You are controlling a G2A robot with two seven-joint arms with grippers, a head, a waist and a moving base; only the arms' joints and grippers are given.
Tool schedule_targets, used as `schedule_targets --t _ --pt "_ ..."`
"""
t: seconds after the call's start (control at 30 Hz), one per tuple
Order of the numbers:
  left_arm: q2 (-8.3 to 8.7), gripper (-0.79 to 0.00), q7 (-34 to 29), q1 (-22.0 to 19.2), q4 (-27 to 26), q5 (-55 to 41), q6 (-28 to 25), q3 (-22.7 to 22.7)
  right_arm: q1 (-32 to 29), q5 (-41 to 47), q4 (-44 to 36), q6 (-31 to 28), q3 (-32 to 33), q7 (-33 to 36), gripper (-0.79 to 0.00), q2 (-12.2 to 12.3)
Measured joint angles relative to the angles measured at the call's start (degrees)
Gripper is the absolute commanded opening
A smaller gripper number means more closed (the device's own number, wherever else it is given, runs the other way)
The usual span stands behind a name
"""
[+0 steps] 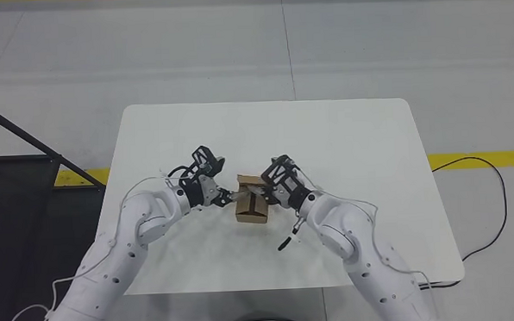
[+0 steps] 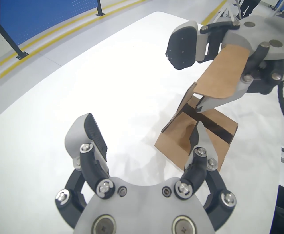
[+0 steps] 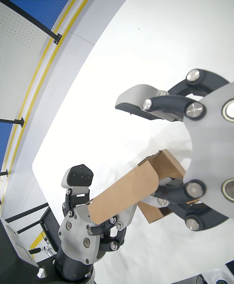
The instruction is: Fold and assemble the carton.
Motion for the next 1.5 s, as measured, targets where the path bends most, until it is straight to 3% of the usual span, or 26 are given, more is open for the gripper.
schedule_targets --t 0.13,0.23,0.57,0.77,0.87,1.13,1.5 --pt "-0.19 0.000 -0.2 -0.3 0.2 0.1 0.2 0.5 -1.1 -1.6 -1.3 -0.6 0.3 0.0 -0.191 0.3" --pt "-0.29 0.000 -0.1 -0.4 0.1 0.0 0.4 0.6 -1.7 -3.4 -2.2 -0.1 0.5 0.1 -0.394 0.4" --pt "-0.31 0.000 1.9 0.6 -0.5 -0.6 1.8 -0.8 -3.4 -5.6 -3.4 -0.7 1.0 -1.4 -0.514 0.8" --pt "0.14 0.000 2.6 2.2 -2.0 -0.8 0.1 -2.8 -3.0 -5.5 -2.2 -3.6 1.4 -3.1 -0.711 1.0" --pt "0.39 0.000 2.0 3.1 -3.3 -0.5 -0.2 -3.8 -3.0 -6.1 -1.4 -5.1 1.6 -5.0 -0.773 1.1" --pt "0.66 0.000 1.0 4.7 -4.4 -1.3 0.2 -5.3 -4.5 -10.4 -2.0 -6.1 2.0 -9.4 -0.785 1.7" --pt "0.45 0.000 1.7 5.3 -4.2 -5.8 3.4 -7.0 -6.0 -19.3 -6.1 -0.1 -1.0 -6.2 -0.785 1.5"
